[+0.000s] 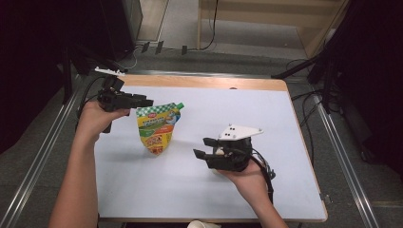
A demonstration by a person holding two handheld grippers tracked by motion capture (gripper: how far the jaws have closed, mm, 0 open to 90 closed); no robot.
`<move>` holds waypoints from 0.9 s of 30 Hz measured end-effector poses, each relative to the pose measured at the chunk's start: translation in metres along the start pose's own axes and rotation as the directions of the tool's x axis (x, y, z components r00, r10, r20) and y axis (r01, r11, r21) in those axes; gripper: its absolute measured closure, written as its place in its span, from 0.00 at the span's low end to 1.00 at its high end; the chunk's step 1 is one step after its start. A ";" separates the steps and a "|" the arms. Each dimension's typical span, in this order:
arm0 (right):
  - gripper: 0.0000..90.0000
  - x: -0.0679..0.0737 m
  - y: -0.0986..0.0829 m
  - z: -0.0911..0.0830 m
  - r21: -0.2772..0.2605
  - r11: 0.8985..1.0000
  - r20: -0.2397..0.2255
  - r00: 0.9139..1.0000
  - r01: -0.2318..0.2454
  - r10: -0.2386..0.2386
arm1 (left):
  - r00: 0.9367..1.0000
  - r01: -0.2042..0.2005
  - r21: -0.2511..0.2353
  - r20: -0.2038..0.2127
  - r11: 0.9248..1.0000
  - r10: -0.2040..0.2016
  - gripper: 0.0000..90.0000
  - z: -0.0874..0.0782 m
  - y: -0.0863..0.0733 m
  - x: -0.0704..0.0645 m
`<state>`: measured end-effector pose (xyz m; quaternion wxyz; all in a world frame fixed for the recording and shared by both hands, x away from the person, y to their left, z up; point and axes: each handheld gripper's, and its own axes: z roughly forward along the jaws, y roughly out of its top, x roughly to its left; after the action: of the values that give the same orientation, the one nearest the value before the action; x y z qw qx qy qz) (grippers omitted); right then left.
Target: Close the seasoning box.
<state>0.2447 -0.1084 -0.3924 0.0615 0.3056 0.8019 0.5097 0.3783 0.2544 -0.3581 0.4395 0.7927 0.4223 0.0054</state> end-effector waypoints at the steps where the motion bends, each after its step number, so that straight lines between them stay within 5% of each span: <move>1: 0.56 -0.001 0.001 -0.003 -0.003 1.000 0.005 1.000 -0.003 0.003 | 1.000 -0.003 0.001 -0.002 1.000 0.003 0.51 0.000 0.000 0.000; 27: 0.58 -0.049 0.008 -0.064 -0.009 0.999 0.099 0.994 -0.051 0.052 | 1.000 -0.001 -0.005 -0.009 1.000 0.001 0.50 0.004 -0.002 0.000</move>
<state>0.2615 -0.1830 -0.3656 0.0892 0.3510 0.7880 0.4978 0.3787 0.2520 -0.3622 0.4397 0.7919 0.4236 0.0103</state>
